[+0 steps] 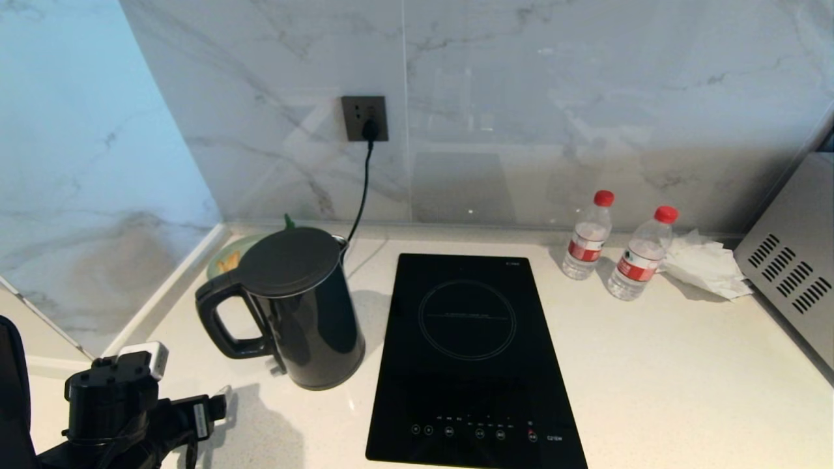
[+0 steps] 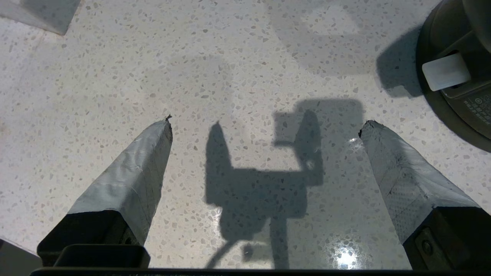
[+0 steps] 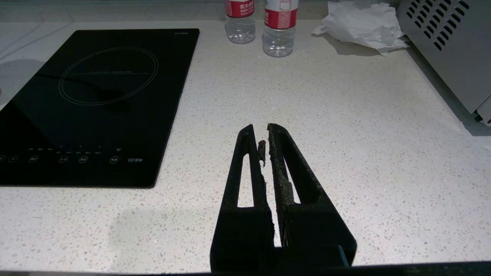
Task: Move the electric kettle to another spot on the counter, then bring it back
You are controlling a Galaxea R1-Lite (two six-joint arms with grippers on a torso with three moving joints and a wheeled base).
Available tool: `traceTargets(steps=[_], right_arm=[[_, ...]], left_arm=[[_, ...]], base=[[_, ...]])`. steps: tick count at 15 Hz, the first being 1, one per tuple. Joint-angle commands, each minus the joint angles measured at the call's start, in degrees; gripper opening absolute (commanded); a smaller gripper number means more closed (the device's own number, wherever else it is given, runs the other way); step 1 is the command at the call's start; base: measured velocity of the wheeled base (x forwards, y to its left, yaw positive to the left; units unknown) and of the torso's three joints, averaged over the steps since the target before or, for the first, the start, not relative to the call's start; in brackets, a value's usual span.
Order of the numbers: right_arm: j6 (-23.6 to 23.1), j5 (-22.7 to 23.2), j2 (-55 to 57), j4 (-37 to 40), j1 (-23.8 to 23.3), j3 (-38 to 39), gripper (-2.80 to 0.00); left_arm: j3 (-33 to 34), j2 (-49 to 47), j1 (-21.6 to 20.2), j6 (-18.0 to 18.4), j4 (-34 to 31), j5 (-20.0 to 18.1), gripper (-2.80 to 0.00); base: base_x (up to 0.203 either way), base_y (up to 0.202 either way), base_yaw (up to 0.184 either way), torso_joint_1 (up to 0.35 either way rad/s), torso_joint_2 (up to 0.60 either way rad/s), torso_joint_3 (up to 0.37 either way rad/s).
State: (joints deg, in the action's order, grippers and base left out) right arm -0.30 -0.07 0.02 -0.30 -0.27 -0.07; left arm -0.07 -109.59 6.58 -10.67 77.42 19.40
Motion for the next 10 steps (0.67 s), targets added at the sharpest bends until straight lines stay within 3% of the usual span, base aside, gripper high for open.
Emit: traceTargets(steps=[1,6,10], right_arm=[[0.0,0.0,0.0,0.0,0.0,0.0,-2.8],[0.0,0.0,0.0,0.0,0.0,0.0,-2.8],[0.0,0.0,0.0,0.0,0.0,0.0,-2.8]], left_arm=[[-0.3,-0.1,-0.2,-0.2,0.4,0.1,0.0],[-0.3,-0.1,-0.3,-0.1,0.4,0.1,0.0],[-0.4,0.1,-0.3,-0.1,0.4,0.2,0.0]], base=[[0.0,0.0,0.0,0.0,0.0,0.0],[-0.016,0.0,0.0,0.002,0.0,0.0],[-0.173,0.0,-0.001,-0.003,0.01,0.0]])
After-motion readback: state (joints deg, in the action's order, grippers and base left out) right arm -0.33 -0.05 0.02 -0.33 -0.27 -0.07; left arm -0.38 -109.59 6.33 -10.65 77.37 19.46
